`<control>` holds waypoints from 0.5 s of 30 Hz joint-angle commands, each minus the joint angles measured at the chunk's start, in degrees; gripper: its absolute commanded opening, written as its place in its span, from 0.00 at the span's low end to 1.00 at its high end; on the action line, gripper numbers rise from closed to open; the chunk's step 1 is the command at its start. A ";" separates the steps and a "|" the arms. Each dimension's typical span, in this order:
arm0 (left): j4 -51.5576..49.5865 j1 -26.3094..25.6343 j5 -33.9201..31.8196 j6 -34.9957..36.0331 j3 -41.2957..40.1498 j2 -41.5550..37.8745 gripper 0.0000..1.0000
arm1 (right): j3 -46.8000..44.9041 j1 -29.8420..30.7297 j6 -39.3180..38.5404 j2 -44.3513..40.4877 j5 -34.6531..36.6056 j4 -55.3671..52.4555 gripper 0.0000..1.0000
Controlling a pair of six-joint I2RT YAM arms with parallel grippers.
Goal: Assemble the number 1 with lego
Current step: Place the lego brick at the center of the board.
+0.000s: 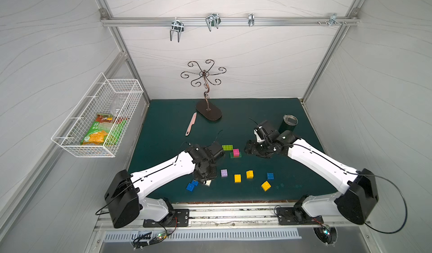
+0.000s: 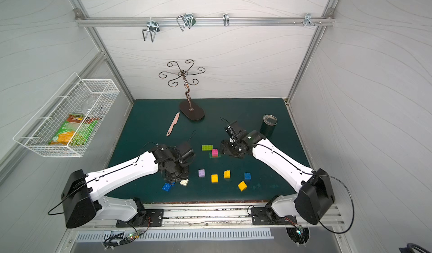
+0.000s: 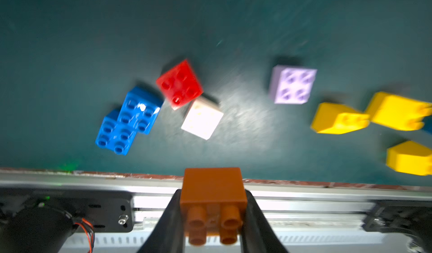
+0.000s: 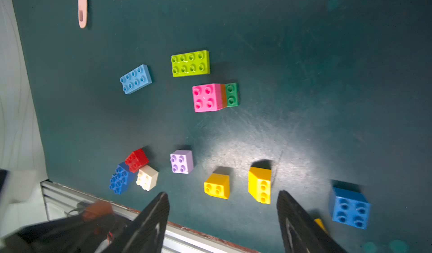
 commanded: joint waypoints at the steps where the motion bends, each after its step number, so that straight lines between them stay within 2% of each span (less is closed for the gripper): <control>1: -3.94 1.56 -0.24 7.22 9.04 5.48 0.09 | -2.73 -2.78 0.06 -4.67 2.50 -1.34 0.99; 8: -7.35 1.69 1.64 8.21 26.98 19.38 0.05 | -7.92 -12.55 0.61 -9.07 -1.57 -1.94 0.99; 11: -6.51 1.94 2.25 8.47 29.50 22.94 0.04 | -8.24 -12.90 0.28 -10.56 -1.38 -2.65 0.99; 15: -4.66 2.14 2.54 9.84 27.54 25.56 0.03 | -8.90 -12.90 0.07 -12.17 -1.42 -3.01 0.99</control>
